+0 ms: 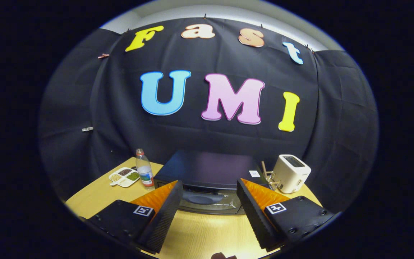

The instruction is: Open the toaster oven, put the food inside, and close the toaster oven door.

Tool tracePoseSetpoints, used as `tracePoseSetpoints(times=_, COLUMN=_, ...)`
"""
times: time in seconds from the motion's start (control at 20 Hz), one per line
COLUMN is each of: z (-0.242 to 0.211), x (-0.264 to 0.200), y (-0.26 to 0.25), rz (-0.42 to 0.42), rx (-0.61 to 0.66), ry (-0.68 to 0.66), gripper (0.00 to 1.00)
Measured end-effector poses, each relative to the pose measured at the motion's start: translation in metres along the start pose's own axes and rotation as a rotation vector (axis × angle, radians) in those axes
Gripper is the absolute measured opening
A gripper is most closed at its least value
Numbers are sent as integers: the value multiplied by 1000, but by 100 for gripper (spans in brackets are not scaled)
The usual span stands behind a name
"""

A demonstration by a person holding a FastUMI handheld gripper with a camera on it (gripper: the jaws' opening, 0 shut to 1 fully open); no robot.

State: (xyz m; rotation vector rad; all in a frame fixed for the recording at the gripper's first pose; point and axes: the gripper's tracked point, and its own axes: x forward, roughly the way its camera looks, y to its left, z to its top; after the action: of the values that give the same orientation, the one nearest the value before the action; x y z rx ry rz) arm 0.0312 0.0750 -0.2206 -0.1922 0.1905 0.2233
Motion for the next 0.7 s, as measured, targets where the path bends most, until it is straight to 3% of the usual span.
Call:
tracePoseSetpoints(times=0.25, z=61, x=-56, y=0, rz=14, rx=-43, ry=-154, gripper=98)
tracePoseSetpoints(times=0.5, z=89, x=-89, y=-1, rz=0, rx=50, ry=-142, gripper=98)
tracePoseSetpoints(times=0.7, z=112, x=-101, y=-18, rz=-50, rx=35, ry=-146, gripper=98)
